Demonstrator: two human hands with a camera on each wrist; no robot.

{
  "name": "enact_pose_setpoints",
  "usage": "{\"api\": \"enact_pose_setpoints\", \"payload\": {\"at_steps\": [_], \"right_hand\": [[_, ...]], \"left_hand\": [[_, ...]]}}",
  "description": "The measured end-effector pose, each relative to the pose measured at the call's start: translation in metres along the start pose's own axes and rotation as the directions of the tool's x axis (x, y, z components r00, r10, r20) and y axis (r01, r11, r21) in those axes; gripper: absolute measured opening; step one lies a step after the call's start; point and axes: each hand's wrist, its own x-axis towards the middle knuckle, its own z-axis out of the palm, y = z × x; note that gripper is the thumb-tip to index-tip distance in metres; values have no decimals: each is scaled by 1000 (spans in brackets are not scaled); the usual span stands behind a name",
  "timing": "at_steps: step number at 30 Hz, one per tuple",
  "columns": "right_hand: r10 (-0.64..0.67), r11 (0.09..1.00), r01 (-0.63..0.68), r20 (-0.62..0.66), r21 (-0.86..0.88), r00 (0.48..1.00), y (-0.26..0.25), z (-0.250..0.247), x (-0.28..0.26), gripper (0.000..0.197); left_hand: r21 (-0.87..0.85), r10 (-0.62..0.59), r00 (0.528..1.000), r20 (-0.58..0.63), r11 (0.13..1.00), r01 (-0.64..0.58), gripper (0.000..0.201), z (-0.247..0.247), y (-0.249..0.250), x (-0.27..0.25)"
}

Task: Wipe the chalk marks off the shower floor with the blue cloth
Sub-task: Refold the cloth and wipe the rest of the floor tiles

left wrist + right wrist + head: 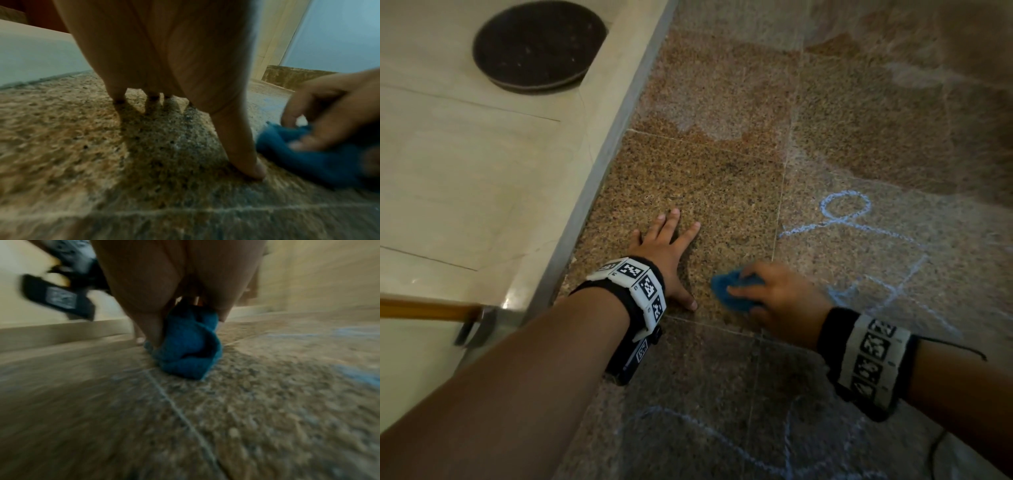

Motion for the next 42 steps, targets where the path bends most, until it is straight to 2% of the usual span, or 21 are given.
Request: {"api": "enact_pose_setpoints", "payload": {"at_steps": [2,3,5,6,8,10,12,15,17,19,22,24,26,28,30,32,34,36,38,40,42], "right_hand": [[-154,987,158,120,-27,981,0,5,-5,42],[-143,989,146,149,-8,978,5,1,0,42],[32,998,-37,95,47,995,18,-11,13,41],[154,987,-156,51,47,987,25,-13,18,42],[276,960,-276,23,36,961,22,-15,23,43],[151,989,-150,14,-16,989,8,-7,21,43],[-16,998,22,106,-56,994,0,4,15,44],[-9,998,22,219,-55,976,11,-6,25,48],[34,997,-20,185,-78,982,27,-15,34,49],[128,987,-115,111,-115,986,48,-24,44,50],[366,914,-341,84,-221,927,68,-37,57,53],[449,869,-413,84,-271,890,58,-37,64,55],[404,894,-362,124,-265,906,33,-27,66,57],[274,942,-228,172,-246,946,16,-20,63,56],[212,957,-163,192,-240,958,24,-29,66,53],[323,930,-284,150,-233,935,49,-40,69,51],[509,847,-484,72,-218,858,66,-44,65,53],[598,794,-575,82,-198,797,60,-38,63,56],[568,818,-537,138,-207,812,42,-31,61,57],[498,855,-457,143,-245,855,28,-27,57,56],[475,867,-433,147,-247,868,24,-30,54,55]], "left_hand": [[10,0,1000,-4,1000,0,136,1,0,1],[11,2,1000,-4,1000,-2,136,2,-1,1],[3,5,1000,-4,1000,-5,136,2,-1,1],[-1,7,1000,-5,1000,-7,136,1,-1,1],[-2,9,1000,-4,1000,-9,137,1,-2,1],[2,8,1000,-9,1000,-8,137,2,-2,2],[6,8,1000,-16,1000,-8,137,4,-3,3],[17,6,1000,-5,1000,-6,137,4,-5,4],[21,16,1000,7,1000,-16,136,2,-6,4],[17,22,1000,15,1000,-23,132,-2,-6,3],[-4,-3,1000,-5,1000,3,126,-7,-2,2],[9,2,999,-38,1000,-1,126,-10,3,5],[41,41,997,-61,998,-38,129,-14,8,10],[65,96,994,-60,994,-92,135,-23,15,18],[78,140,989,-42,988,-136,140,-34,23,25],[87,159,987,-36,984,-155,142,-42,31,32],[86,154,988,-27,985,-151,143,-44,37,38],[78,137,991,5,988,-137,145,-40,42,43],[76,121,993,17,990,-122,147,-35,44,47],[76,113,993,16,991,-114,149,-33,44,50],[76,113,994,9,991,-114,149,-34,44,50]]}}
